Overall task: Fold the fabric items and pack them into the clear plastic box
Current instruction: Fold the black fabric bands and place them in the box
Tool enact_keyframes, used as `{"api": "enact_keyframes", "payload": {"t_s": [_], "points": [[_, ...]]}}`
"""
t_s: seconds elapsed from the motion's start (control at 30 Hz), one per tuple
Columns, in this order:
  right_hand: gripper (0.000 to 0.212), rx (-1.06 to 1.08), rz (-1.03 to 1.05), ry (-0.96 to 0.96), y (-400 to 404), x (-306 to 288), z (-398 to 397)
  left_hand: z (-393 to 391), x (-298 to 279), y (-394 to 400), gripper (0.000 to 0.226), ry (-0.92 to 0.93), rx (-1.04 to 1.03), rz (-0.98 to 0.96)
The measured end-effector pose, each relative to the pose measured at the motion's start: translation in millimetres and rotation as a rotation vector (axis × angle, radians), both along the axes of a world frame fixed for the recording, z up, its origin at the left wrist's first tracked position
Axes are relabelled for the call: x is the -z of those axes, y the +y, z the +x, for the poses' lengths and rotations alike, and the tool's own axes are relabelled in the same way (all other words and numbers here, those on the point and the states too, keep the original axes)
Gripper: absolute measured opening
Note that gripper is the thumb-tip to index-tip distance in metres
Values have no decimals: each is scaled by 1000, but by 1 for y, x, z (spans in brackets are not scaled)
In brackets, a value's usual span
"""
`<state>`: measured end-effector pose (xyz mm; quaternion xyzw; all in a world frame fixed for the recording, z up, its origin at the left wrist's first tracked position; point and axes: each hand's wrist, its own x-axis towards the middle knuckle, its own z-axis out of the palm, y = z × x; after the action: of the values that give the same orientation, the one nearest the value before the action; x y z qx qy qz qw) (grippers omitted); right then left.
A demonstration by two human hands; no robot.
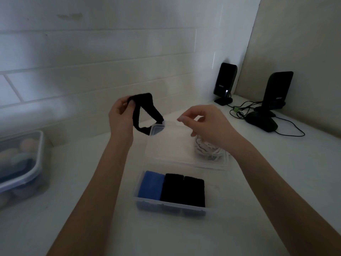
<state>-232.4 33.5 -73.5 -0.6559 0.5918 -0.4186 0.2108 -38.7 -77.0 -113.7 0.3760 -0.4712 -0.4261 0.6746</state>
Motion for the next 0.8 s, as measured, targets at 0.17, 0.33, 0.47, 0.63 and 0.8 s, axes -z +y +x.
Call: {"api": "enact_keyframes", "payload": {"t_s": [0.17,0.33,0.47,0.63,0.8], "points": [[26,-54,7,-156,5,-4,10,0,-40,20,19,15,2,-194],[41,-125,18,-295,10,-7,19,-13,-71,53,18,-36,-43,-400],[40,-201,-6,-279,16,-10,24,-22,-74,67,16,-40,70,-359],[26,-209,36,-391,18,-19,30,-32,-65,74,16,-180,178,-324],[34,-246,122,-602,18,-25,23,-31,-58,73,18,-247,111,-247]]}}
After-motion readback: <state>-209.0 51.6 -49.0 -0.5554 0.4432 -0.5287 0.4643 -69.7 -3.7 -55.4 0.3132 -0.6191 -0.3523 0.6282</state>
